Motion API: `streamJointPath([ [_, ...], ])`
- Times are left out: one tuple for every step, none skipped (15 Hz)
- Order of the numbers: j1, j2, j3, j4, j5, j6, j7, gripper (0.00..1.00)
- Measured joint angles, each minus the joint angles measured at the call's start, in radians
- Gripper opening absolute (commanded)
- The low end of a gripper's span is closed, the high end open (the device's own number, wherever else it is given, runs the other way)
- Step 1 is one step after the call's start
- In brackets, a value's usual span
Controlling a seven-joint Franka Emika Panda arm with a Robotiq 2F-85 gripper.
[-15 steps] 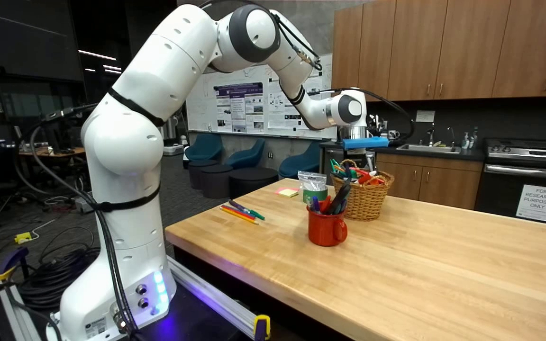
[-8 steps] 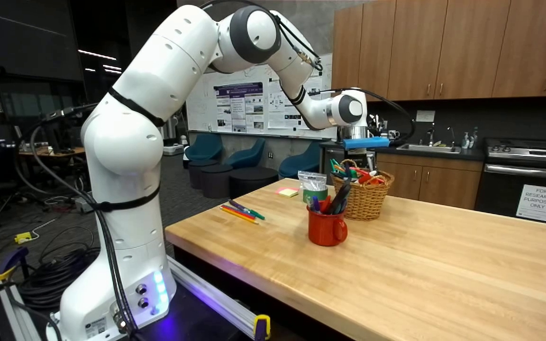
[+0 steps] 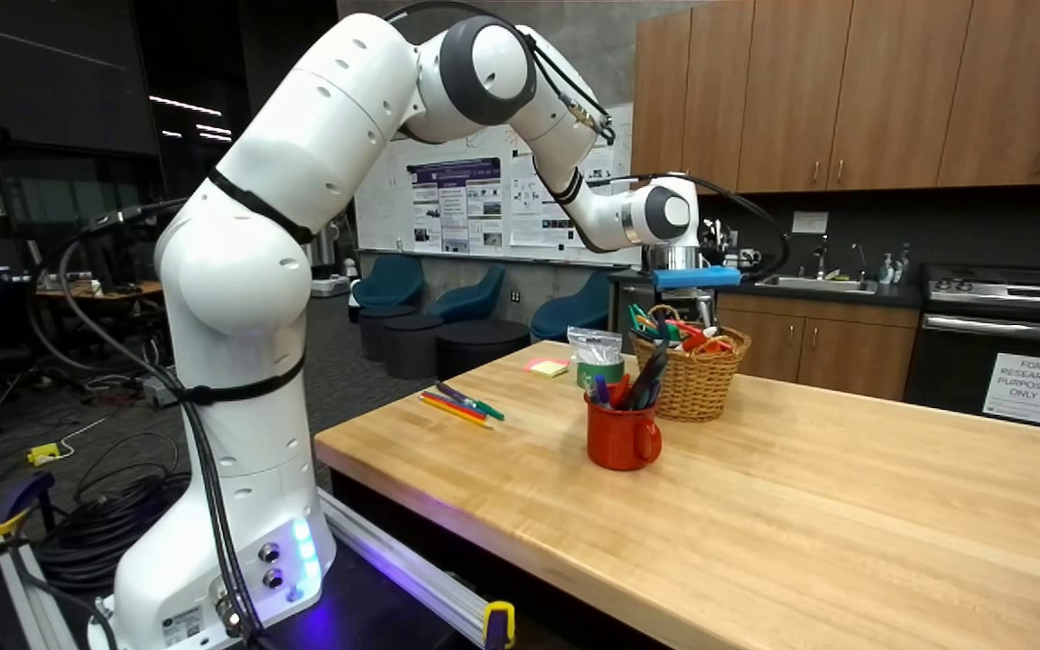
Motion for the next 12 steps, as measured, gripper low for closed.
streamJointPath([
  [0.000, 0.001, 0.000, 0.000, 0.000, 0.000, -0.002, 0.27],
  [0.000, 0.003, 0.000, 0.000, 0.000, 0.000, -0.003, 0.20],
  [0.000, 0.003, 0.000, 0.000, 0.000, 0.000, -0.004, 0.10],
  [0.000, 0.004, 0.000, 0.000, 0.000, 0.000, -0.005, 0.03],
  [0.000, 0.004, 0.001, 0.000, 0.000, 0.000, -0.005, 0.00],
  [0.000, 0.004, 0.001, 0.000, 0.000, 0.001, -0.006, 0.03],
  [0.000, 0.004, 0.001, 0.002, 0.000, 0.002, -0.007, 0.04],
  [0.000, 0.004, 0.002, 0.003, 0.000, 0.002, -0.007, 0.04],
  [0.001, 0.002, 0.003, 0.004, 0.000, 0.003, -0.007, 0.04],
  [0.002, 0.000, 0.004, 0.005, 0.000, 0.006, -0.006, 0.04],
  [0.005, -0.004, 0.005, 0.007, 0.000, 0.011, -0.005, 0.04],
  [0.008, -0.010, 0.006, 0.007, 0.000, 0.020, -0.003, 0.04],
])
